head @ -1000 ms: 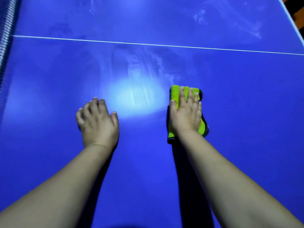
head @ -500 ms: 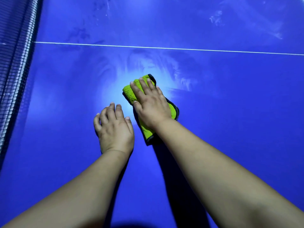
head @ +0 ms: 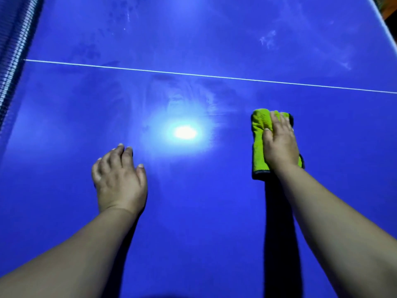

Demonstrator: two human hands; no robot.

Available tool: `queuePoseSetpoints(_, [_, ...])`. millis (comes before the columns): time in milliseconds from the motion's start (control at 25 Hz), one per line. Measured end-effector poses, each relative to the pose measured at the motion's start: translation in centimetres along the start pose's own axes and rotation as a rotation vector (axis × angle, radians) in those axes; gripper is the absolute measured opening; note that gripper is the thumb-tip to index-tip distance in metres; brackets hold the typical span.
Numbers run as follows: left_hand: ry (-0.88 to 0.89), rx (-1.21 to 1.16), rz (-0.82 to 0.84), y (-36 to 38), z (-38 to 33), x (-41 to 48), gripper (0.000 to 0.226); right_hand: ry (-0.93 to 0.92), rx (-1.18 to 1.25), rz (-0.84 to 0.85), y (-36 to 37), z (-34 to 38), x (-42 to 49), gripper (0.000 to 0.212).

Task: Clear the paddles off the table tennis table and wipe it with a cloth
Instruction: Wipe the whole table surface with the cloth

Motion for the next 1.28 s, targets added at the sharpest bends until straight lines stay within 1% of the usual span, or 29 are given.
queuePoseSetpoints(120, [0.005, 0.012, 0.006, 0.0, -0.3, 0.0, 0.051, 0.221, -0.079, -0.016, -2.0, -5.1, 1.0, 0.054])
queuePoseSetpoints(200, [0.012, 0.007, -0.007, -0.1, -0.4, 0.3, 0.048, 0.316, -0.133, 0.013, -1.5, -4.7, 1.2, 0.056])
queuePoseSetpoints(280, [0.014, -0.001, -0.002, 0.1, -0.4, 0.1, 0.043, 0.337, -0.17, 0.051, -0.4, -2.2, 0.7, 0.06])
queuePoseSetpoints(400, [0.025, 0.014, -0.018, 0.0, -0.2, 0.1, 0.047, 0.205, -0.16, 0.076, 2.3, 4.4, -0.1, 0.062])
queuePoseSetpoints(520, [0.035, 0.021, -0.024, 0.2, 0.0, 0.1, 0.053, 0.018, -0.145, 0.127, 5.6, 12.6, -1.3, 0.063])
queuePoseSetpoints(760, [0.064, 0.025, -0.025, 0.5, 0.2, -0.2, 0.05, -0.383, -0.075, 0.246, 10.4, 26.6, -4.7, 0.061])
queuePoseSetpoints(880, [0.07, 0.019, -0.048, 0.3, 0.3, -0.2, 0.049, -0.563, -0.047, 0.311, 12.1, 31.3, -6.4, 0.06])
queuePoseSetpoints(1000, [0.057, -0.017, -0.03, 0.5, 0.2, -0.2, 0.044, -0.596, -0.015, 0.334, 12.6, 31.7, -6.0, 0.06])
queuePoseSetpoints(1120, [0.029, -0.009, 0.021, 0.4, 0.4, -0.3, 0.044, -0.517, 0.03, 0.307, 11.8, 29.7, -5.1, 0.06])
queuePoseSetpoints(1200, [0.032, -0.008, 0.012, 0.4, 0.5, -0.4, 0.043, -0.43, 0.042, 0.266, 10.5, 26.4, -4.0, 0.06])
queuePoseSetpoints(1280, [0.028, 0.019, 0.012, -0.1, 0.9, -0.5, 0.042, -0.334, 0.047, 0.238, 8.8, 21.3, -2.3, 0.06])
Point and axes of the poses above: each hand's wrist, its own x-axis towards the middle knuckle, its own y-axis out of the palm, z = x × y, the point moved 9 cm from there along x, towards the middle knuckle, and after that the axes turned 10 degrees about -z, right-handed, at the moved point
